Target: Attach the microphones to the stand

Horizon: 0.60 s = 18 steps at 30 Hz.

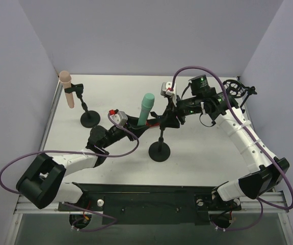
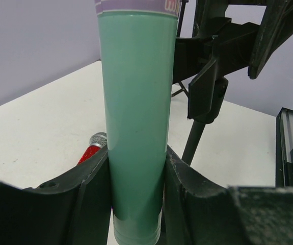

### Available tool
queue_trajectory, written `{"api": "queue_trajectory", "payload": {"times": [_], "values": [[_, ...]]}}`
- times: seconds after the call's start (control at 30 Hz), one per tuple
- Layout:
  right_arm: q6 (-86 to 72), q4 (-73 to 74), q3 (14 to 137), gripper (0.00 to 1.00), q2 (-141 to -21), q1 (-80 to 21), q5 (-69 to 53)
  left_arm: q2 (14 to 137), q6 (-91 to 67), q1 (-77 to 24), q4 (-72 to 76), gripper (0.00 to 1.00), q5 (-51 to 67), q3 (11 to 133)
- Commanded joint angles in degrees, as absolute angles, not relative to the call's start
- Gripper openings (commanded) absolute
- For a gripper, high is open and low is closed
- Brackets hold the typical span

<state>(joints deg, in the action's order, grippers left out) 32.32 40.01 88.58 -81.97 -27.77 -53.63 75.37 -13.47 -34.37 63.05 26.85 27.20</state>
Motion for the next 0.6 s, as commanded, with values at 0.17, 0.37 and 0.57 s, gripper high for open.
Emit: {"api": "queue_trajectory", "payload": {"times": [0.17, 0.37, 0.57], "values": [[25.7, 35.0, 85.1, 0.03, -80.8, -27.5, -57.2, 83.0, -17.1, -39.7, 80.4, 0.00, 25.8, 31.2], [20.0, 28.9, 81.5, 0.03, -80.1, -27.3, -58.7, 86.0, -17.4, -42.7, 83.6, 0.00, 22.3, 32.9], [15.0, 22.7, 77.4, 0.04, -79.5, -26.9, -59.5, 88.2, -18.6, -43.9, 84.2, 0.00, 24.3, 34.7]]}}
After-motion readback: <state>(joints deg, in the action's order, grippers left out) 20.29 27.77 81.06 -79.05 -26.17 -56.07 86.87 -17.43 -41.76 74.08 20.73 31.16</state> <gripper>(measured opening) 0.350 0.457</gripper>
